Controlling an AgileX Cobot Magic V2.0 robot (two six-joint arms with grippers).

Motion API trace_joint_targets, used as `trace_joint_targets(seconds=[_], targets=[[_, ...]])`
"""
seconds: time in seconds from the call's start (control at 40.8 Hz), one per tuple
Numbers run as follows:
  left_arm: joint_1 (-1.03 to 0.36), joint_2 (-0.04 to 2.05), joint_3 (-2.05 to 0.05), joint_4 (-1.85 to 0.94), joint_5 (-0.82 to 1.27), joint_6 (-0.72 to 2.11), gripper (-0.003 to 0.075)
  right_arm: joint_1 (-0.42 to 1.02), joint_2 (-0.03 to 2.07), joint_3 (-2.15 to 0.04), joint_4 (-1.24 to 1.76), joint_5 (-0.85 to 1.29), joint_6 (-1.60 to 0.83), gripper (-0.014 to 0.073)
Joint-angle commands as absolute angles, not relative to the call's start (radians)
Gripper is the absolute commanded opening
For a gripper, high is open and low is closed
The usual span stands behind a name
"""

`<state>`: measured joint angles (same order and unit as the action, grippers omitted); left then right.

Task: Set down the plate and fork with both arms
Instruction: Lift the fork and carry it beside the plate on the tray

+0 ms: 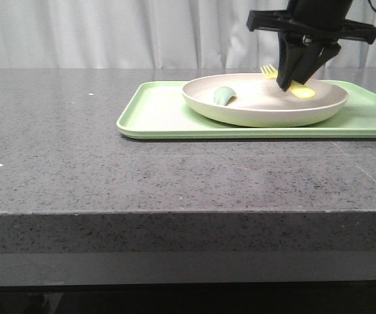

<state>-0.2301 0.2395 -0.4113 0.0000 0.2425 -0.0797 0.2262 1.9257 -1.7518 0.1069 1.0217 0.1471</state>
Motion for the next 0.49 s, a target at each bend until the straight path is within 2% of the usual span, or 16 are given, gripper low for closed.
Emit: trace_joint_targets(seconds=[0.0, 0.465], targets=[[-0.227, 0.250, -0.437, 0.000, 0.157, -0.085, -0.0018, 0.225, 1.873, -1.805, 0.104, 1.006, 0.145, -0.0027], [-0.227, 0.250, -0.437, 0.000, 0.157, -0.085, -0.0018, 0.149, 1.872, -1.900, 0.103, 1.068, 0.145, -0.0027]])
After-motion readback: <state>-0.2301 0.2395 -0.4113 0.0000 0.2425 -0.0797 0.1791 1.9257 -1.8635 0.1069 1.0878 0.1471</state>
